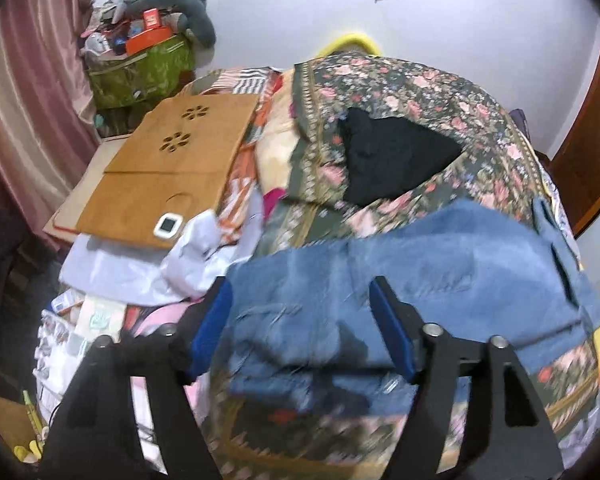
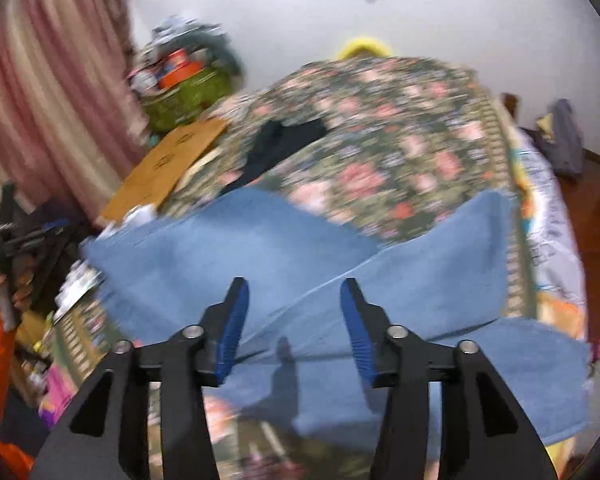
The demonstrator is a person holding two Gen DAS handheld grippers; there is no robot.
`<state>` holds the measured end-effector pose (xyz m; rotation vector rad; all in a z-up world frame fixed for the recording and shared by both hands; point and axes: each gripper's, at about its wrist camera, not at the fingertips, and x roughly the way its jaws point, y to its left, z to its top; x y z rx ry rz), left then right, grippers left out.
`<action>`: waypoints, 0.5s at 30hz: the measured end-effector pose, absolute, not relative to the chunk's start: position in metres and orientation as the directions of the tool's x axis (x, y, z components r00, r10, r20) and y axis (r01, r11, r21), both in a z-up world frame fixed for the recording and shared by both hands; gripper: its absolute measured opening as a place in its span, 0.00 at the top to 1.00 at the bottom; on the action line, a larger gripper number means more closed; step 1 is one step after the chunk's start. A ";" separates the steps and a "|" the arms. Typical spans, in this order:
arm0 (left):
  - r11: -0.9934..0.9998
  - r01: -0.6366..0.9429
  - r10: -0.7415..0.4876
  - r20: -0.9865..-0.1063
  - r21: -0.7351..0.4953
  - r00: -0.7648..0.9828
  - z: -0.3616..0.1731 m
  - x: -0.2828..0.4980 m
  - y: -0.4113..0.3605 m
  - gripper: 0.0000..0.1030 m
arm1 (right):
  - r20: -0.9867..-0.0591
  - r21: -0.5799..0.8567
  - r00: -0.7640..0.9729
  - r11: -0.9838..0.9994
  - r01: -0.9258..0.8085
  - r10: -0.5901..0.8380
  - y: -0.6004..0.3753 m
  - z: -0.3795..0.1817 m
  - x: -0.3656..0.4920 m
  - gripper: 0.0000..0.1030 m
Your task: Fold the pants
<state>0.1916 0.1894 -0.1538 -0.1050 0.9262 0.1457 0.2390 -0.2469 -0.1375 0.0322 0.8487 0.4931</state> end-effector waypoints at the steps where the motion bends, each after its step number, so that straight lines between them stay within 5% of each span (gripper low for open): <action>1: 0.987 -0.156 0.066 -0.804 -0.033 0.590 -0.153 0.205 0.182 0.25 | -0.715 0.216 0.565 0.898 -0.383 0.413 -0.254 -0.137 0.249 0.51; 15: 0.994 -0.111 0.064 -0.881 0.013 0.469 -0.200 0.343 0.129 0.19 | -0.840 0.205 0.485 0.970 -0.129 0.242 -0.318 -0.218 0.424 0.50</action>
